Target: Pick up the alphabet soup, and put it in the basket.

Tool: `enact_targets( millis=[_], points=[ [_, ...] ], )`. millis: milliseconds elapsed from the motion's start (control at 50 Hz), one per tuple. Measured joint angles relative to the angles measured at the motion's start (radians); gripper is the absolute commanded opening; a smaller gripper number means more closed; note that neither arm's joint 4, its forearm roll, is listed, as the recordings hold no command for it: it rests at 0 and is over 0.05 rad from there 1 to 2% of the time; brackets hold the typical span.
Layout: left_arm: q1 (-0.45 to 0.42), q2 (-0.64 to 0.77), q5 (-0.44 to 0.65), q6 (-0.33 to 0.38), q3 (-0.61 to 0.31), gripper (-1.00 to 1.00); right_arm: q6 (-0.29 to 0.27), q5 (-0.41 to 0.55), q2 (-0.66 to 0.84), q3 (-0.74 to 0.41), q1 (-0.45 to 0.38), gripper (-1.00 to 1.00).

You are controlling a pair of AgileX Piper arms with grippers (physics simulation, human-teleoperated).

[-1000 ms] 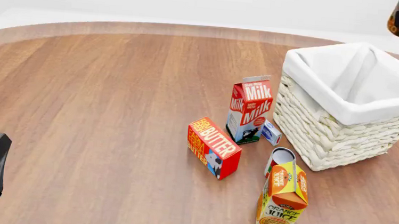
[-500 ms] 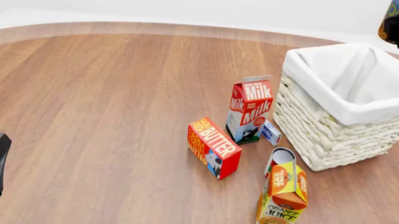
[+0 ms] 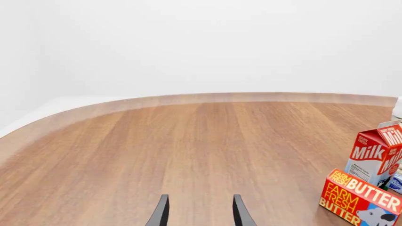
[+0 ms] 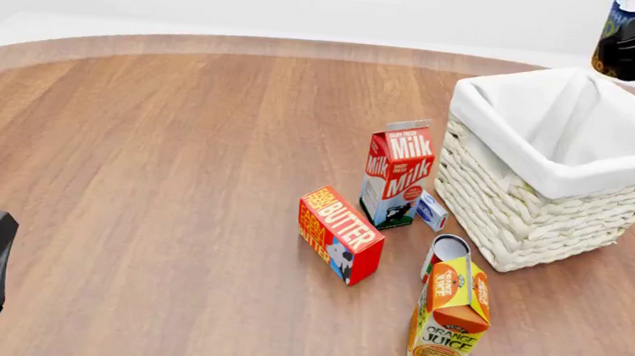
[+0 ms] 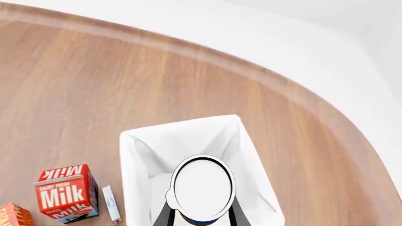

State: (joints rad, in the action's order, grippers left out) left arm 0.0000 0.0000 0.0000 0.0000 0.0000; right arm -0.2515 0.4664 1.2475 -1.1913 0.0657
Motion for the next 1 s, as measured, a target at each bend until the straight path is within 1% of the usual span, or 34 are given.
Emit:
enact_targets(
  millis=[660, 1000],
  points=[
    [0.0, 0.0, 0.0, 0.0, 0.0, 1.0, -0.034, 0.081, 0.157, -0.118, -0.015, -1.0],
    [0.0, 0.0, 0.0, 0.0, 0.0, 1.0, -0.042, 0.103, 0.222, -0.14, -0.002, -1.0]
  ],
)
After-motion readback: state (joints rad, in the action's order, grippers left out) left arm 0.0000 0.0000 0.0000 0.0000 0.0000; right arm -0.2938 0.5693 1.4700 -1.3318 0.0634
